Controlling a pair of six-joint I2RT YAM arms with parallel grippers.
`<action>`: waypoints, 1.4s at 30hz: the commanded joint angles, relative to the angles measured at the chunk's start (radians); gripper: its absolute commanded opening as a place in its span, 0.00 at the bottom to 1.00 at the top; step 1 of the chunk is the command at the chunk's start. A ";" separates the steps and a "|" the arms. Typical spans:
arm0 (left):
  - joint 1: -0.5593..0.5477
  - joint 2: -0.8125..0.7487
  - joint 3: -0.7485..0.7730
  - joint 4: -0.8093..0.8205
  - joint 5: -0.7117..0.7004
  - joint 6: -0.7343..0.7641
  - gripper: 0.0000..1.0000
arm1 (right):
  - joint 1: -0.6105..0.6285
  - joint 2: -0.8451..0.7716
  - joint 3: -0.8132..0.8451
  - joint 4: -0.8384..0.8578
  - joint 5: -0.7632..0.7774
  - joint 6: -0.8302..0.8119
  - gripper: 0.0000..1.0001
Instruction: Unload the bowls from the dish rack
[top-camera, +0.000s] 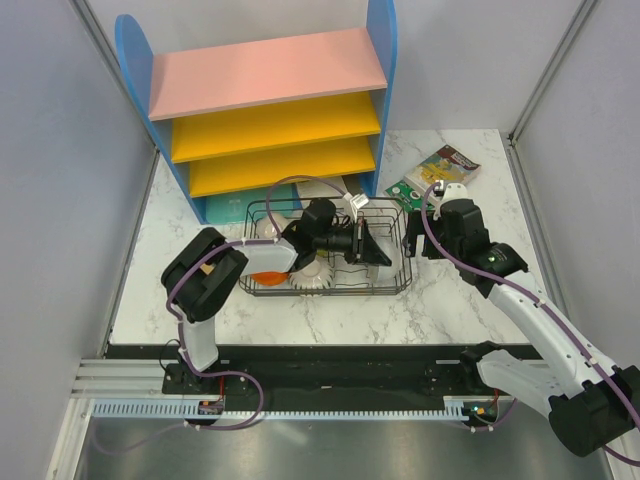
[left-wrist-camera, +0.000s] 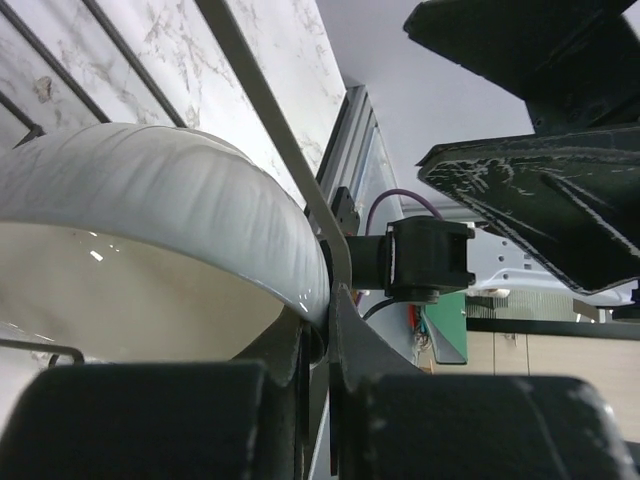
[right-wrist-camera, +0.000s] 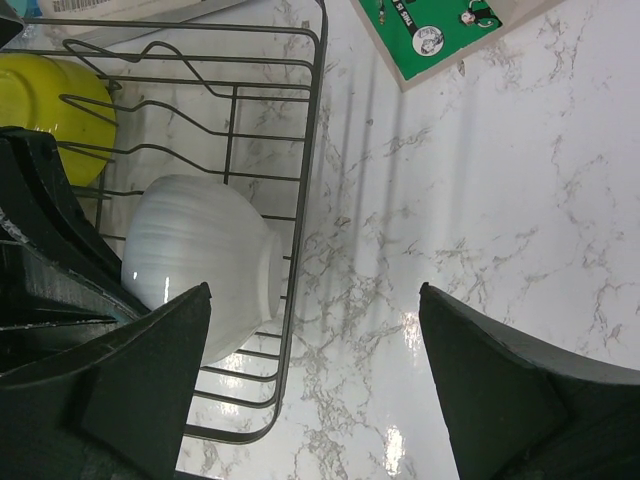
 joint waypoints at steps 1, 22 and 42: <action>0.000 0.006 0.065 0.172 0.067 -0.059 0.02 | 0.001 0.000 0.016 0.008 0.029 0.007 0.93; 0.081 -0.362 0.053 -0.221 -0.134 0.156 0.02 | 0.001 -0.011 0.009 -0.003 0.126 0.025 0.94; 0.321 -0.774 0.080 -1.374 -1.258 0.375 0.02 | 0.002 0.006 -0.008 0.025 0.109 0.028 0.94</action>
